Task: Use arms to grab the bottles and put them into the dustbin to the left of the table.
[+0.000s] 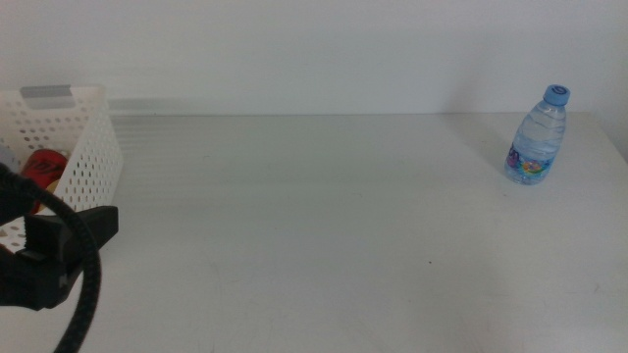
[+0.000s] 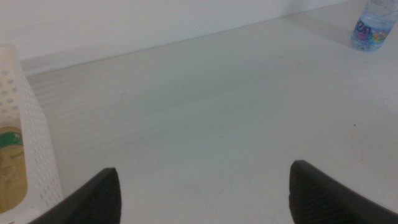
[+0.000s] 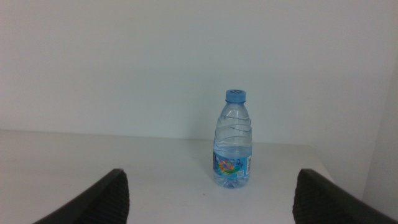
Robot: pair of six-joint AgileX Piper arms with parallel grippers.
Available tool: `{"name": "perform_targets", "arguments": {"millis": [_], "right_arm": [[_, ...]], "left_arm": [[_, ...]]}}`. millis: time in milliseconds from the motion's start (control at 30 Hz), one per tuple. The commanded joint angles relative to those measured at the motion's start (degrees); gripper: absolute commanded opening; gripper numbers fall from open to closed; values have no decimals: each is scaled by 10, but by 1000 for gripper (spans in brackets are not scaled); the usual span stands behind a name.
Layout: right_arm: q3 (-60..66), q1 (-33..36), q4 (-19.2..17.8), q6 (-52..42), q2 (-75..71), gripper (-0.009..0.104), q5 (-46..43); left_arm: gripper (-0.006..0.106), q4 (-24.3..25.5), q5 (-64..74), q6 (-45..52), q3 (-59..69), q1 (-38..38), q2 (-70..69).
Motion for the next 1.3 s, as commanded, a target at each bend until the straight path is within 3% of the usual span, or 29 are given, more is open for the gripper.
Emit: {"name": "perform_targets", "arguments": {"millis": [0,367,567,733,933,1267], "right_arm": [[-32,-3,0,-7,19,77,-37],[-195,-3,-33,-7,218,77,-32],[-243,-3,-34,-7,323,77,-39],[-243,-3,-52,-7,404,77,-111],[-243,-3,-50,-7,492,77,-140],[-243,-3,-44,-9,622,77,-300]], "left_arm": [[86,-7,-40,-9,-16,-3,1],[86,-7,-40,-9,-16,-3,1],[86,-7,-40,-9,-16,-3,1],[86,-7,-40,-9,-16,-3,1],[86,-7,-40,-9,-16,-3,1],[86,-7,-40,-9,-16,-3,1]]}}
